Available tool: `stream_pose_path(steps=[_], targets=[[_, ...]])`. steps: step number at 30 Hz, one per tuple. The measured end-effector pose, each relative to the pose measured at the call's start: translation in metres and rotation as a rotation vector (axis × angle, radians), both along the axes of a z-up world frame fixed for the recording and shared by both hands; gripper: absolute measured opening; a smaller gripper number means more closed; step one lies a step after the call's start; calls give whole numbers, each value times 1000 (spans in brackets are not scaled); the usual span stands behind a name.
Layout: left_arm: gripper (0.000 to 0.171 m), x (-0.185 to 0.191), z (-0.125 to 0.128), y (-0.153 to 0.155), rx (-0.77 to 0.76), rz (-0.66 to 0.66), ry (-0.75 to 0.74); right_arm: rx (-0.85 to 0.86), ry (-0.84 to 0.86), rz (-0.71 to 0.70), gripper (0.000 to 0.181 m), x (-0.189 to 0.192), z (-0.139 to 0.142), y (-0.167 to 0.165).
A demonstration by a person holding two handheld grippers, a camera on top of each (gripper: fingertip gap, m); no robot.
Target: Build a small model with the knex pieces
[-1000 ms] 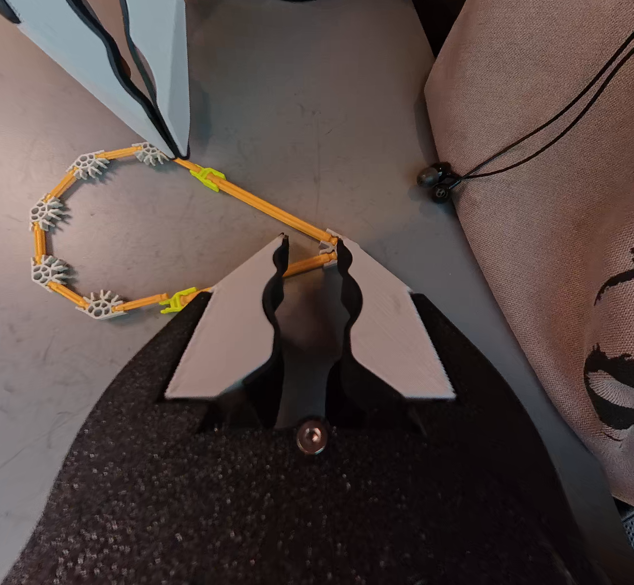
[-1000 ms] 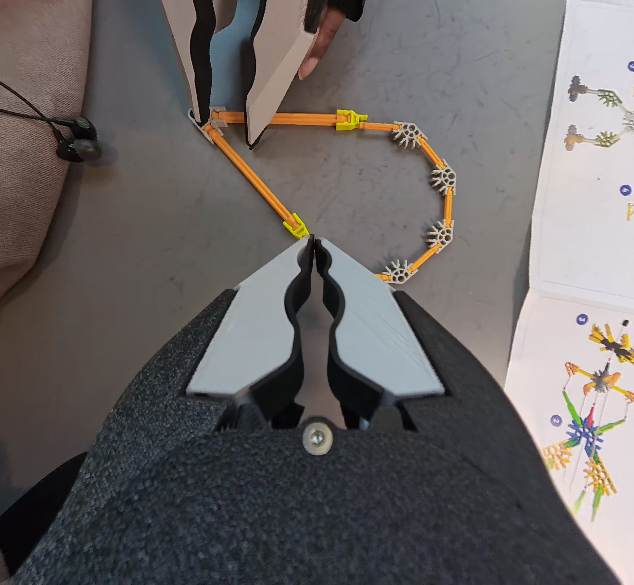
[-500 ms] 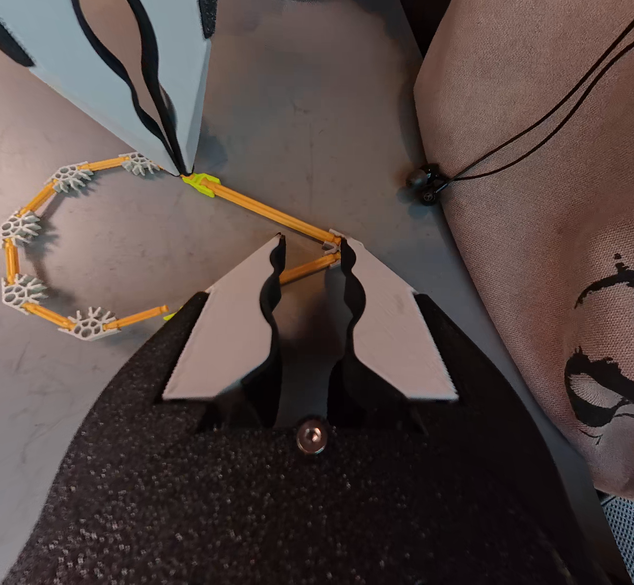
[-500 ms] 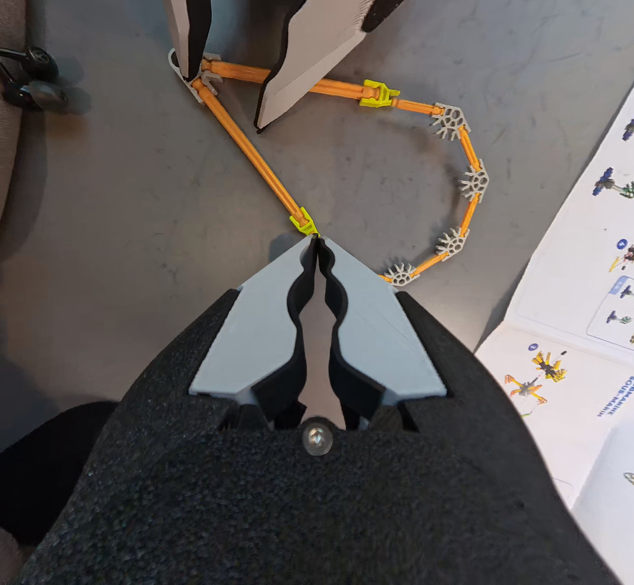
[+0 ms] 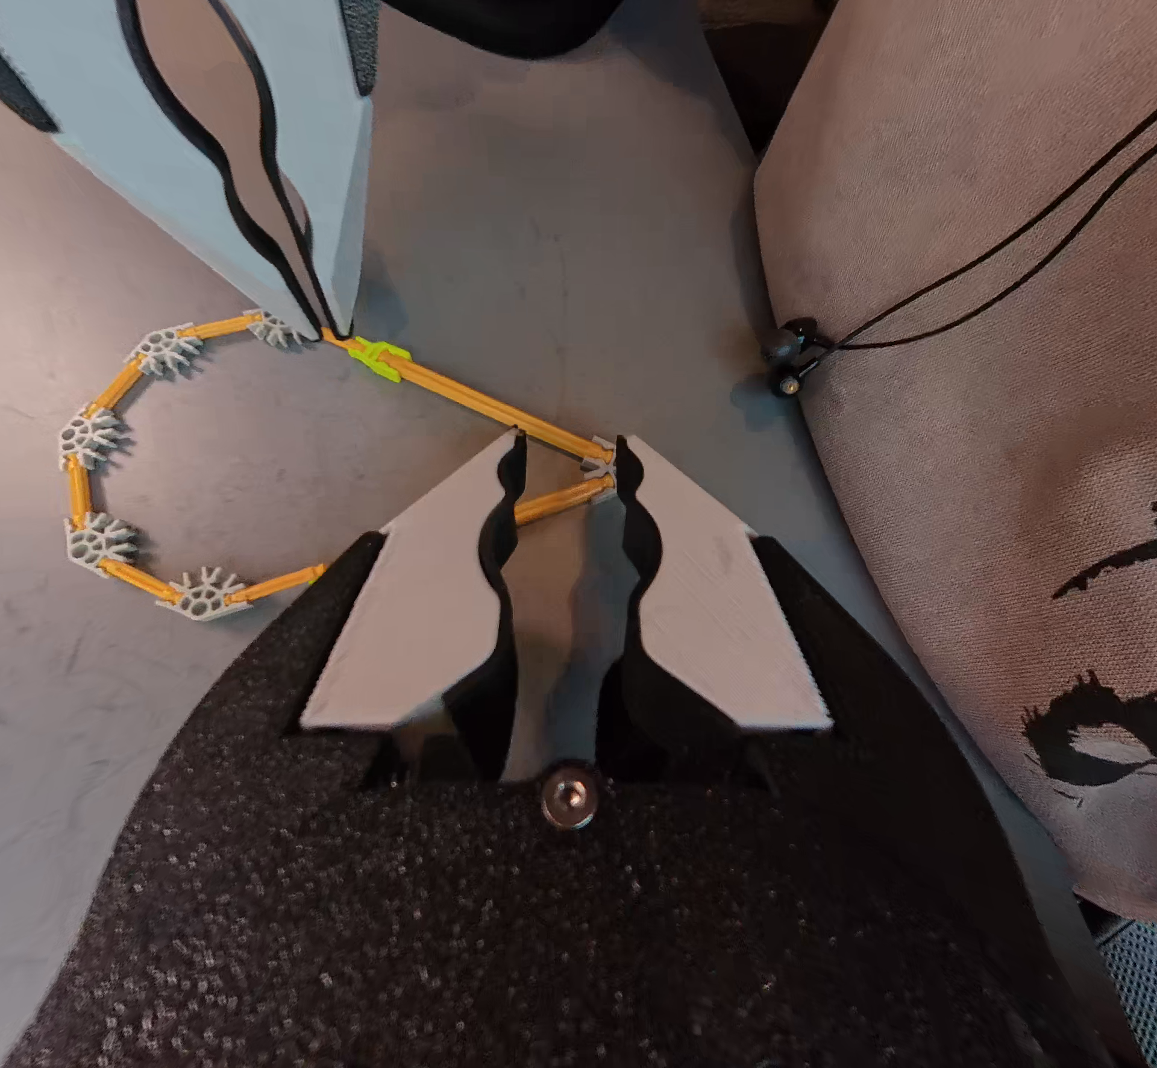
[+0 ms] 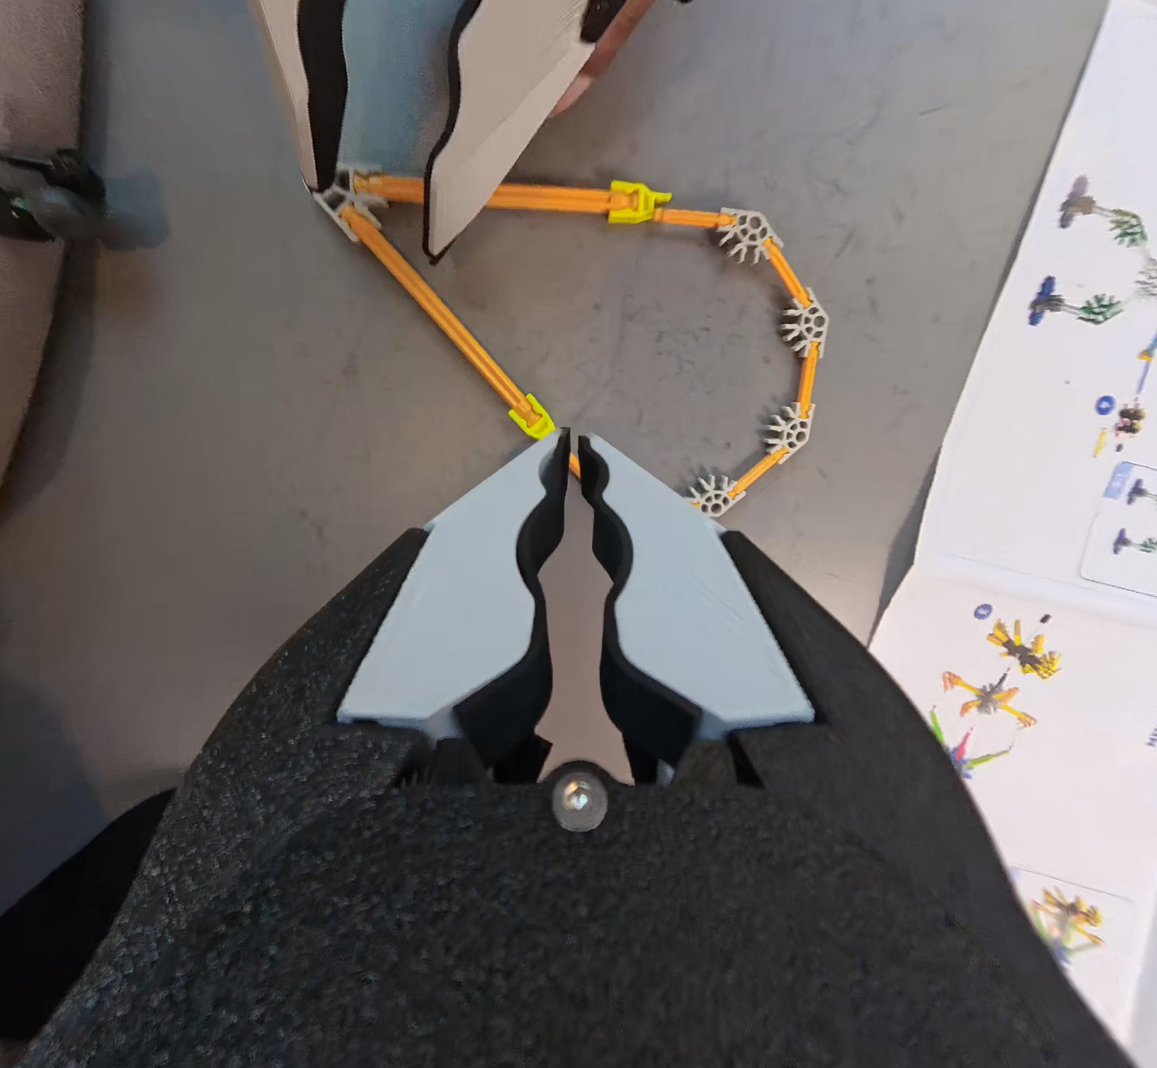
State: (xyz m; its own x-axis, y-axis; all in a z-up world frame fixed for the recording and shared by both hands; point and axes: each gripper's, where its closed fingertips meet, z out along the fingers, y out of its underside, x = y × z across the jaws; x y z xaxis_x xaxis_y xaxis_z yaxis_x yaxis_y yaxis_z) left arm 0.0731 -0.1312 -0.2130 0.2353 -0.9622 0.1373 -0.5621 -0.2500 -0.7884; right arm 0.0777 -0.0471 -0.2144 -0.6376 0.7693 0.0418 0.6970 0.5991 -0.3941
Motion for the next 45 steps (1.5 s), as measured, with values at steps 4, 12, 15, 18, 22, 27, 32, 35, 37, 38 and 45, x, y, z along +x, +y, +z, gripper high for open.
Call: stream_pose_path(steps=[4,12,15,18,22,27,32,35,37,38,45], targets=[[28,-20,15,20,35,113,-20,-66,173,-86,4,-19,17,3],[25,-71,-8,61,-134,463,80,-62,276,-178,21,-62,6,38],[25,-73,-6,60,-181,477,43,-111,257,-193,23,-72,-2,45],[25,-67,-4,56,-200,449,26,-115,207,-194,11,-71,-12,46],[26,-64,-9,58,-195,457,34,-62,191,-331,6,-61,-12,65],[28,-74,-10,75,-122,558,58,-73,175,-632,3,-28,-12,90],[24,-75,-13,81,-60,580,108,-122,142,-602,5,0,-9,60],[16,-78,-15,83,2,575,163,-123,214,-558,11,-4,4,60],[15,-78,-15,83,23,561,178,-93,271,-494,15,-15,12,61],[12,-77,-15,83,29,549,179,-71,294,-450,17,-21,14,59],[5,-74,-15,81,85,488,192,-25,266,-186,9,-52,-1,43]])
